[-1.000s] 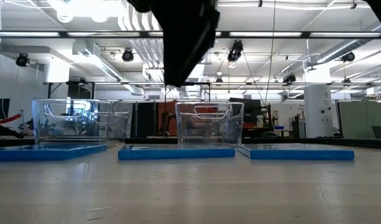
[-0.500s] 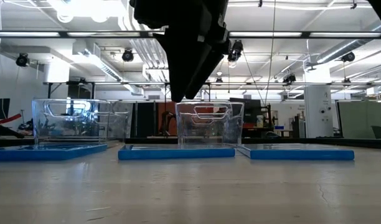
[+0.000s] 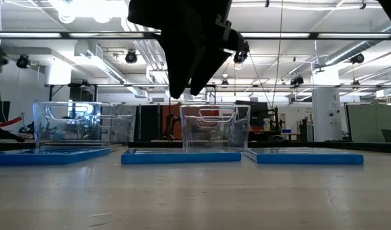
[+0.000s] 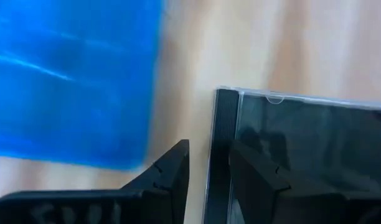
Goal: Pick & place jewel cases by type
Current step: Put the black CD case into the left transparent bin
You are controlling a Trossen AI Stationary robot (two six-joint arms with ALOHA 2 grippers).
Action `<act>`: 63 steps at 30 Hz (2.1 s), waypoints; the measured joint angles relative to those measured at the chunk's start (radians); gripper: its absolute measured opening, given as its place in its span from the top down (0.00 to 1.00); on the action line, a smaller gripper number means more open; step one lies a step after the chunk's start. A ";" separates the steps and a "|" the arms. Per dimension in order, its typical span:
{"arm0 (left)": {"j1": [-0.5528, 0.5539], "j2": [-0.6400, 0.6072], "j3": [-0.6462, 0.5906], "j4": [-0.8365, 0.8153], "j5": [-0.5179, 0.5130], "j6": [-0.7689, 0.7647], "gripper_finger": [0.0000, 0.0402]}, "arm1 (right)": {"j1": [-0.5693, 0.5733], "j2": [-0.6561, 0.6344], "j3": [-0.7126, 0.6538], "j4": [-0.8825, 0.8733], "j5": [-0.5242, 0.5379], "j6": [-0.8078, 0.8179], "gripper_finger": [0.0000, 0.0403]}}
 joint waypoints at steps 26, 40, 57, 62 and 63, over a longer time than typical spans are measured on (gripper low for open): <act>-0.046 -0.048 0.140 -0.264 0.498 -0.275 0.77 | -0.085 -0.051 -0.118 0.401 -0.409 0.112 0.45; -0.055 0.030 -0.043 0.106 0.491 -0.312 0.77 | -0.085 -0.051 -0.158 0.412 -0.464 0.071 0.45; 0.092 0.042 -0.044 0.345 0.197 -0.219 0.77 | -0.103 -0.049 -0.521 1.052 -0.680 0.509 0.45; 0.147 0.074 -0.046 0.411 0.186 -0.162 0.77 | -0.104 -0.051 -0.556 1.071 -0.677 0.565 0.45; 0.158 0.084 -0.045 0.425 0.192 -0.146 0.77 | -0.104 -0.051 -0.557 1.071 -0.673 0.570 0.45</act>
